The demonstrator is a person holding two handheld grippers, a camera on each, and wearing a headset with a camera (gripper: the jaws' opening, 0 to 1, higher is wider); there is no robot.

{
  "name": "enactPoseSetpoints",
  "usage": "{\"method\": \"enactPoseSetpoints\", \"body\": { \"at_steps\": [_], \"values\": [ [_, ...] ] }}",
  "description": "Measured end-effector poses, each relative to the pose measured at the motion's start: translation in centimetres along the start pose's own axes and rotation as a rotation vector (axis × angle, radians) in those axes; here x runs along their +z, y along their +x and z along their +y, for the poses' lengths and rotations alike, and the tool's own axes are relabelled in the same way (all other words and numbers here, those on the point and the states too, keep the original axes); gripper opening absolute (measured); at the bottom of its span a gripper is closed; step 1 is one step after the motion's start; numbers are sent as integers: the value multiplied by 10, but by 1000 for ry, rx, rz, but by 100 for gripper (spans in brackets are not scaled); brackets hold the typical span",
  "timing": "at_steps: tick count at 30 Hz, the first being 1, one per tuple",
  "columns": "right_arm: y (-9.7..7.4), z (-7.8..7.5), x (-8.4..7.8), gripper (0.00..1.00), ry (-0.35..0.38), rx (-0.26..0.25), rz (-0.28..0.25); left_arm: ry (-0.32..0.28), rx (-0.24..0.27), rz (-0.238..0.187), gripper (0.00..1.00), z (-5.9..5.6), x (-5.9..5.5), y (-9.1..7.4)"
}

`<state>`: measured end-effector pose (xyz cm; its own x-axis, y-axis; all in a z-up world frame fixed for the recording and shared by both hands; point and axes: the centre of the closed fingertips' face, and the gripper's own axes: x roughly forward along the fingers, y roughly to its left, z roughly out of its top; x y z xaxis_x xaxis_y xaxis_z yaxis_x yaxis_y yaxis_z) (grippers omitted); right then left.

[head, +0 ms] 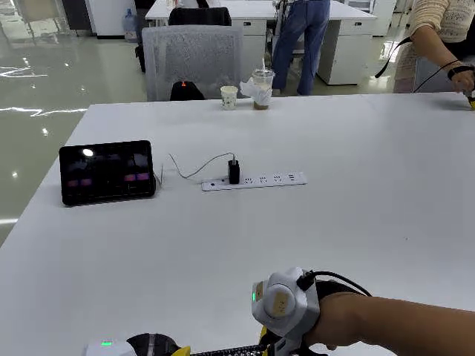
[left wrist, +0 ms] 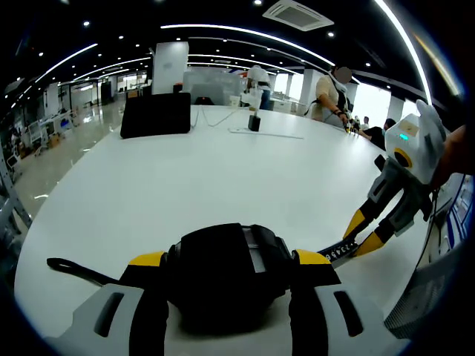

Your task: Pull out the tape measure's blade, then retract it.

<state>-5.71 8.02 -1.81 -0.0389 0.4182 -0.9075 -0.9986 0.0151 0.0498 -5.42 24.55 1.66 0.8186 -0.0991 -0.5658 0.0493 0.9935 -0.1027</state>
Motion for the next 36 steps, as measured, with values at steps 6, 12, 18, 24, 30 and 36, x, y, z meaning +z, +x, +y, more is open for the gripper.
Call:
{"method": "enactPoseSetpoints", "body": {
  "at_steps": [6, 12, 18, 24, 30, 36],
  "values": [
    [1, 1, 3, 11, 1, -2, -4, -1, -1, 0, 61, 0, 0, -1],
    [3, 1, 6, 11, -3, 4, -9, -7, -5, 2, 61, 0, 0, -1],
    [4, 2, 8, 11, -1, 4, -11, -7, -7, 3, 61, 0, 0, -1],
    [5, 2, 11, 11, -7, 9, -13, -11, -9, 5, 61, 0, 0, -1],
    [7, 3, 15, 11, -10, 10, -19, -8, -8, 5, 61, 0, 0, -1],
    [9, 3, 19, 11, -8, 18, -26, -9, -8, 4, 61, 0, 0, -1]
  ]
}}
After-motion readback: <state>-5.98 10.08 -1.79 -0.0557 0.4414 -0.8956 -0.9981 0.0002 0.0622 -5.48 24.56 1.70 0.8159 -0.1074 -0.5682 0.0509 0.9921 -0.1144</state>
